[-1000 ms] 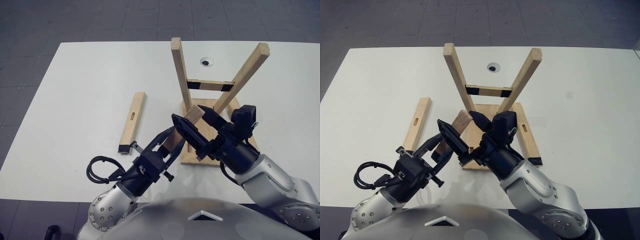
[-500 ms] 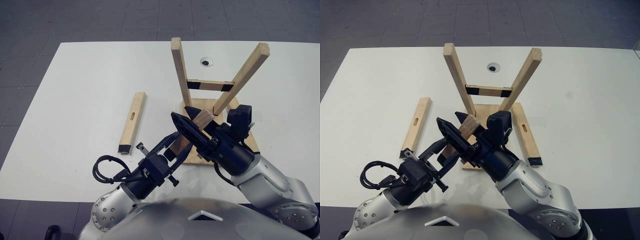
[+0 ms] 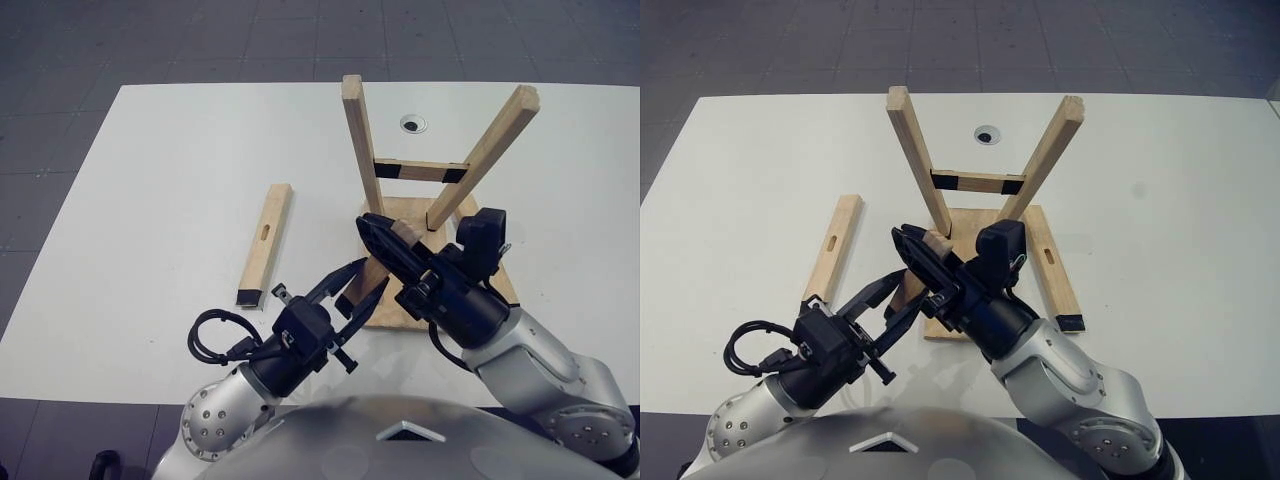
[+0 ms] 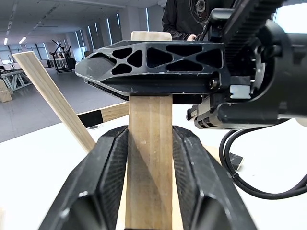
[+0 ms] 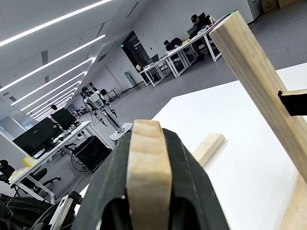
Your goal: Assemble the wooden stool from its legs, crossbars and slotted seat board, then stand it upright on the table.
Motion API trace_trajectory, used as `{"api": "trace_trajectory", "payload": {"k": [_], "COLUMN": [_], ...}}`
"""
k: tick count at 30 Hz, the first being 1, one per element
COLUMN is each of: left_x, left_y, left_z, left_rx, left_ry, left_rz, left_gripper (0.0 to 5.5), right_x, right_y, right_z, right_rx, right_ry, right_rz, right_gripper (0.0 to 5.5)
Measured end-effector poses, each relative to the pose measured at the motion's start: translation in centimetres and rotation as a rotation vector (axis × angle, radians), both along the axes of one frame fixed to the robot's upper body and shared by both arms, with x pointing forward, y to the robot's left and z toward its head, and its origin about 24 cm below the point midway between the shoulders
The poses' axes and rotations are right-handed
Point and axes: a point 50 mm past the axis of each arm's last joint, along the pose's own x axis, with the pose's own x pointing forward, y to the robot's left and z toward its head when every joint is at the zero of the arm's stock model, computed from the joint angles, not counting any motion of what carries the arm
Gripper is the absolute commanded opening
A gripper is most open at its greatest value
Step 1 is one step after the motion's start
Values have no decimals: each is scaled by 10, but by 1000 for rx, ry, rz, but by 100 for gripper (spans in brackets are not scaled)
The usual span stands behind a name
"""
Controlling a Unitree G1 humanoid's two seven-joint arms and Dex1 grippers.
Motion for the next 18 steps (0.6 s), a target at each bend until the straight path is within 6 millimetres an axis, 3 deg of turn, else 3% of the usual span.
{"api": "trace_trajectory", "payload": {"k": [7,17,18], "left_x": [-1,2,2], "left_y": [-8,-12,-12], "left_z": [-2,-1,-1], "left_rx": [-86,-81,-81], "left_ry": [89,72,71], "left_rz": [4,-3,-3], "left_gripper": [133,133,172], "right_x": [1,3,3], "right_y": [-2,-2,-2], "right_z": [-2,1,1], "right_rx": [-59,-56,-56], "right_ry": [-31,-65,-66], "right_rz": [-27,-61,-63], "right_gripper": [40,40,40]}}
